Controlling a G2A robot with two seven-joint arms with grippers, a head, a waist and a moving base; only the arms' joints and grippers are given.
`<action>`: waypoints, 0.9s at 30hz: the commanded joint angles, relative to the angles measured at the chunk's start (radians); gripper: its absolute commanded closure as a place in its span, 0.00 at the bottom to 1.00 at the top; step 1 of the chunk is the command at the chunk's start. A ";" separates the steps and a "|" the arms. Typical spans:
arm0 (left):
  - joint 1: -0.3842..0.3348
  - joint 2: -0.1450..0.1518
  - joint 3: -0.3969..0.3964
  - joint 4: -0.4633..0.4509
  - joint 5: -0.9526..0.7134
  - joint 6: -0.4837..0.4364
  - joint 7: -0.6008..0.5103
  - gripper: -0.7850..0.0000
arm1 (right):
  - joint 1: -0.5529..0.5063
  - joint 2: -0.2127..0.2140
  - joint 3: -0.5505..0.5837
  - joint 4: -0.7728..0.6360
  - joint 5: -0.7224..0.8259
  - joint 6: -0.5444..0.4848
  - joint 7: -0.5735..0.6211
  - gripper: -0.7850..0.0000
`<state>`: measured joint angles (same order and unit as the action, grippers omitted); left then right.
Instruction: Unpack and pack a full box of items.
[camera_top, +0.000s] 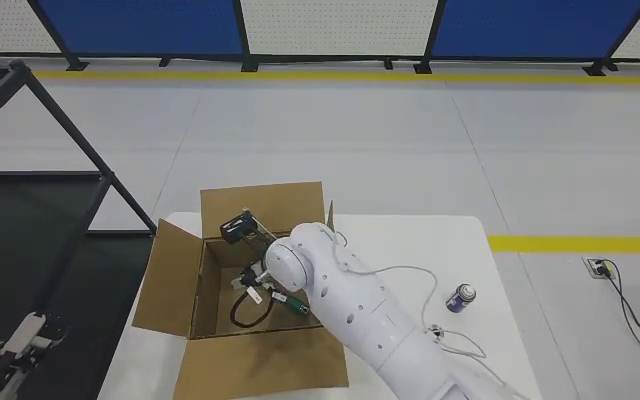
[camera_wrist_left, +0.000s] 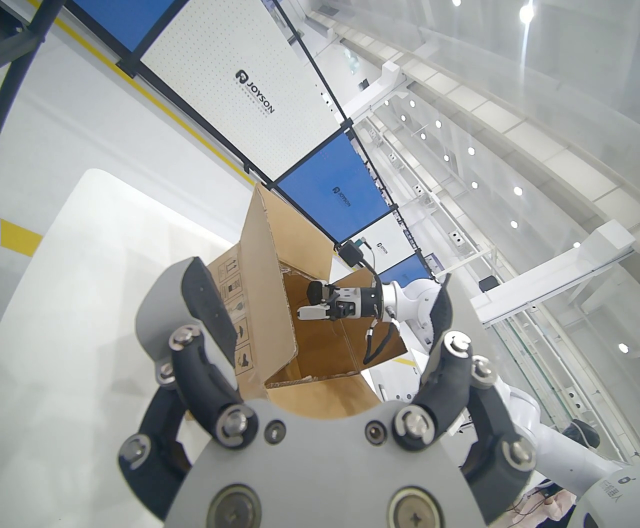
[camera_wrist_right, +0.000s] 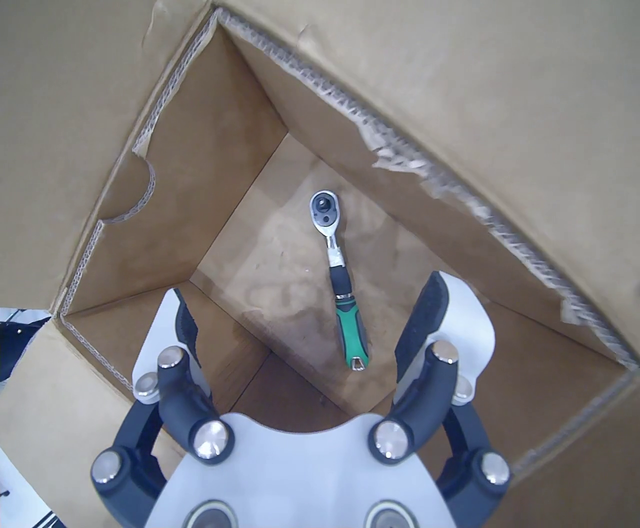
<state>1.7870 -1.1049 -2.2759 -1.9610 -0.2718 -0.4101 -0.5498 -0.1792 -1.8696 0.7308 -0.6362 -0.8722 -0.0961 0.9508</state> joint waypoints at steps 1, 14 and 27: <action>0.000 0.000 0.000 0.000 0.000 0.000 0.000 0.00 | -0.006 -0.006 -0.016 0.027 -0.015 -0.024 -0.012 0.00; 0.014 -0.002 0.006 -0.007 0.013 0.005 -0.017 0.00 | 0.020 -0.092 -0.101 0.285 -0.050 -0.099 -0.139 0.24; 0.028 -0.006 0.047 -0.024 0.201 -0.045 0.016 0.00 | 0.023 -0.142 -0.129 0.367 -0.077 -0.035 -0.222 0.45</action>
<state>1.8153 -1.1102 -2.2413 -1.9820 -0.1062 -0.4487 -0.5434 -0.1564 -2.0114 0.5989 -0.2708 -0.9555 -0.1312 0.7312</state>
